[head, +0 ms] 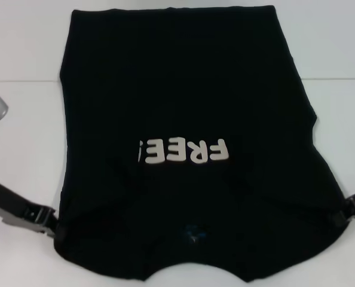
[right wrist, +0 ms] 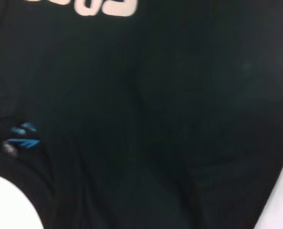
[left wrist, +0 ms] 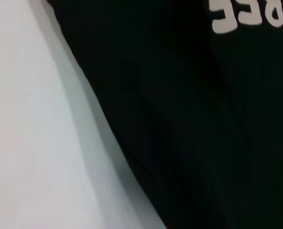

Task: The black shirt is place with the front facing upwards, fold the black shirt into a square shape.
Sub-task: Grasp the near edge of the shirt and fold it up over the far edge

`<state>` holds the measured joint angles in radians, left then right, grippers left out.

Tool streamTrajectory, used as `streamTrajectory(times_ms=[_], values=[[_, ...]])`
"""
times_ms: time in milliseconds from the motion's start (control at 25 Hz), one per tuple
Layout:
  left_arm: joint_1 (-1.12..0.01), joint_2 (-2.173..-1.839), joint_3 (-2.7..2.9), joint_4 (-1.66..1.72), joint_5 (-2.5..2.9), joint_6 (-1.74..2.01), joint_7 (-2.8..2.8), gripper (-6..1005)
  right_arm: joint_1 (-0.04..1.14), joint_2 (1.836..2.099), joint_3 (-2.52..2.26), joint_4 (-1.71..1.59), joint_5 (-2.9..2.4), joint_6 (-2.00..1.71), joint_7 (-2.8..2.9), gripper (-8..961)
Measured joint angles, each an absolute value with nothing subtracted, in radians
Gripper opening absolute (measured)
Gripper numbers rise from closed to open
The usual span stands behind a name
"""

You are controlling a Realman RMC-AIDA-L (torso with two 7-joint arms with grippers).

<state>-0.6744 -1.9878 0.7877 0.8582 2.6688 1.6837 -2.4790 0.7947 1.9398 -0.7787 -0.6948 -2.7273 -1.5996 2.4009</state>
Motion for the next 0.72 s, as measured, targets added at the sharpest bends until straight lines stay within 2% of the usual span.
streamTrajectory(times_ms=[160,280,720], values=[[-0.679,-1.935,0.787,0.785,2.649,1.766,-2.46,36,0.775,1.92,-0.776,-0.741,-2.73,-1.713,2.345,46],[-0.667,-1.917,0.783,0.764,2.648,1.858,-2.424,36,0.747,1.91,-0.777,-0.753,-2.731,-1.816,2.28,46],[-0.634,-1.931,0.79,0.751,2.664,1.934,-2.37,38,0.693,1.925,-0.734,-0.741,-2.724,-1.9,2.218,45]])
